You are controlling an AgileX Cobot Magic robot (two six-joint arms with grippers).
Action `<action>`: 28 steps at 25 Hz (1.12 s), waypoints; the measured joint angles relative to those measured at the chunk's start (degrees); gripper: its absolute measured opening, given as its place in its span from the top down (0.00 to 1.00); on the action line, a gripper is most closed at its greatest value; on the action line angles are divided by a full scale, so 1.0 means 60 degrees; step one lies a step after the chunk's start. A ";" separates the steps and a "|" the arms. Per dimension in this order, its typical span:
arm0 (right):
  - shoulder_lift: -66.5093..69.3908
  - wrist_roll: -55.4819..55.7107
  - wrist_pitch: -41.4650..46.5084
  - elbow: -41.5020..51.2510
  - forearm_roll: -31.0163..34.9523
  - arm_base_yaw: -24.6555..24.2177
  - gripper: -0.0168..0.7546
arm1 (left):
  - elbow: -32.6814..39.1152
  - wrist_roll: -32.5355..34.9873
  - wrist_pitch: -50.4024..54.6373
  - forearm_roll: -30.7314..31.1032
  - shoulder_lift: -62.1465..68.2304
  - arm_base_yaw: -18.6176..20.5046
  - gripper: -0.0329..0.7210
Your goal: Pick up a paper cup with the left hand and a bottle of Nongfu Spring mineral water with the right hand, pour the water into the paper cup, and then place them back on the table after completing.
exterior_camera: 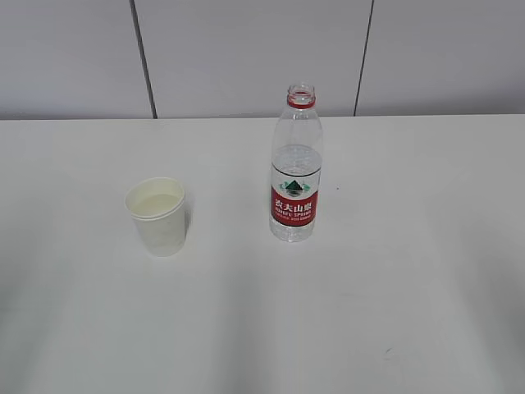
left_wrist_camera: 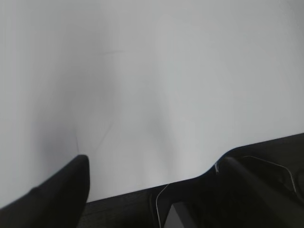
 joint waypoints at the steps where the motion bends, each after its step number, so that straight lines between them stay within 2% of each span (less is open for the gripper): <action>1: -0.0220 0.0017 -0.0015 0.0005 0.0000 0.0000 0.21 | 0.0028 0.0000 0.0024 -0.0134 -0.0093 0.0000 0.28; 6: -0.1217 0.0137 -0.0015 0.0021 0.0000 0.0000 0.21 | 0.0129 -0.0003 0.0179 -0.0365 -0.0826 0.0000 0.28; 28: -0.4752 0.0256 0.0063 0.0021 0.0000 0.0000 0.21 | 0.0144 -0.0003 0.0465 -0.0140 -0.5754 0.0000 0.29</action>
